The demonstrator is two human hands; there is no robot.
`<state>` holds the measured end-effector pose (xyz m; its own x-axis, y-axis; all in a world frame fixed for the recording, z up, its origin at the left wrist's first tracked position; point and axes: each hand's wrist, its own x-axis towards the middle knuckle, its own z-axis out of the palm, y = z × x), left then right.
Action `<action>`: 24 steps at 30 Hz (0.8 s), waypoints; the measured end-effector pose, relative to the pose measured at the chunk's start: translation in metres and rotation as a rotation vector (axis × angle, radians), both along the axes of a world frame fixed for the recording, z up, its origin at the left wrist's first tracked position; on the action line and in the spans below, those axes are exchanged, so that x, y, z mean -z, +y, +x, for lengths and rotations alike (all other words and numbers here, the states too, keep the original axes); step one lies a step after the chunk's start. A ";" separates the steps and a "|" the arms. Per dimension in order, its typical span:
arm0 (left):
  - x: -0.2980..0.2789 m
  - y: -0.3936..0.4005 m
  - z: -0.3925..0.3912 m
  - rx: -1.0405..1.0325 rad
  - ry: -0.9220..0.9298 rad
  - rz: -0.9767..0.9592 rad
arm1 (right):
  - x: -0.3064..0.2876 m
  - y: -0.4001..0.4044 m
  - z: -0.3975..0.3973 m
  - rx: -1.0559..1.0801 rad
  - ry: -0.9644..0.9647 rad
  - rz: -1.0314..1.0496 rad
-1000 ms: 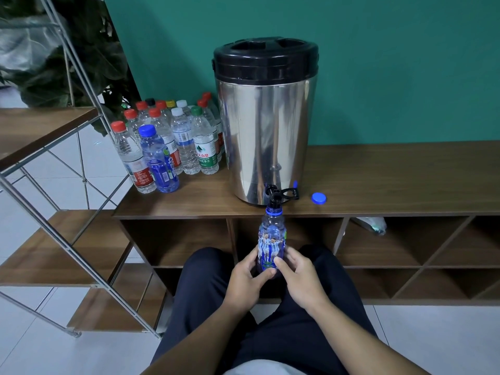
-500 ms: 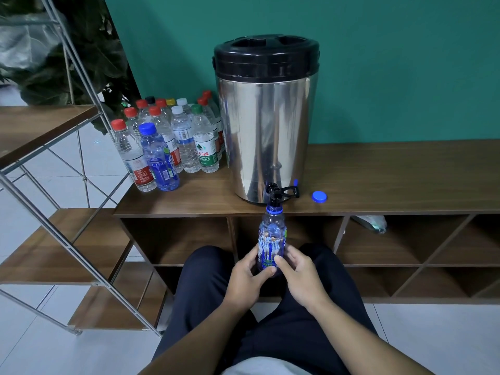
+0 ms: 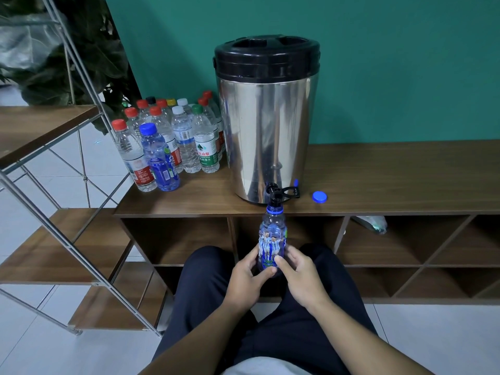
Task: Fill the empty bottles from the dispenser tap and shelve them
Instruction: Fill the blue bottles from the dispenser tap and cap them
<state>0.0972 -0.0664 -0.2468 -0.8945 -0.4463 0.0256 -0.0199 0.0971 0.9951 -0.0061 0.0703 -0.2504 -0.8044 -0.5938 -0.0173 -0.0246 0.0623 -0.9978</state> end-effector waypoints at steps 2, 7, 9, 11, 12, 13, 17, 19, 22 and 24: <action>0.000 0.000 0.000 -0.002 -0.002 0.004 | 0.000 0.000 0.000 -0.002 0.002 0.000; 0.001 0.000 0.000 0.000 -0.005 -0.006 | -0.001 0.000 0.000 -0.004 0.005 -0.002; 0.000 0.000 0.000 -0.001 -0.007 -0.006 | -0.002 0.001 0.001 -0.004 0.010 0.000; 0.001 0.000 0.000 -0.001 -0.006 -0.012 | -0.003 0.001 0.001 -0.007 0.012 -0.001; 0.002 -0.001 0.000 0.000 -0.005 -0.014 | -0.003 0.001 0.002 -0.006 0.012 -0.003; 0.002 -0.001 0.000 0.001 -0.005 -0.011 | -0.003 0.001 0.002 -0.005 0.012 -0.001; 0.002 0.000 0.000 0.001 -0.002 0.001 | -0.002 0.001 0.001 -0.005 0.009 -0.001; 0.002 0.000 0.000 -0.003 -0.006 0.003 | -0.002 0.001 0.002 -0.004 0.008 0.002; 0.003 0.000 -0.001 -0.004 -0.003 0.008 | -0.002 0.001 0.001 -0.010 0.002 0.000; 0.003 -0.001 -0.001 -0.006 -0.003 0.012 | -0.002 0.001 0.001 -0.010 0.000 -0.002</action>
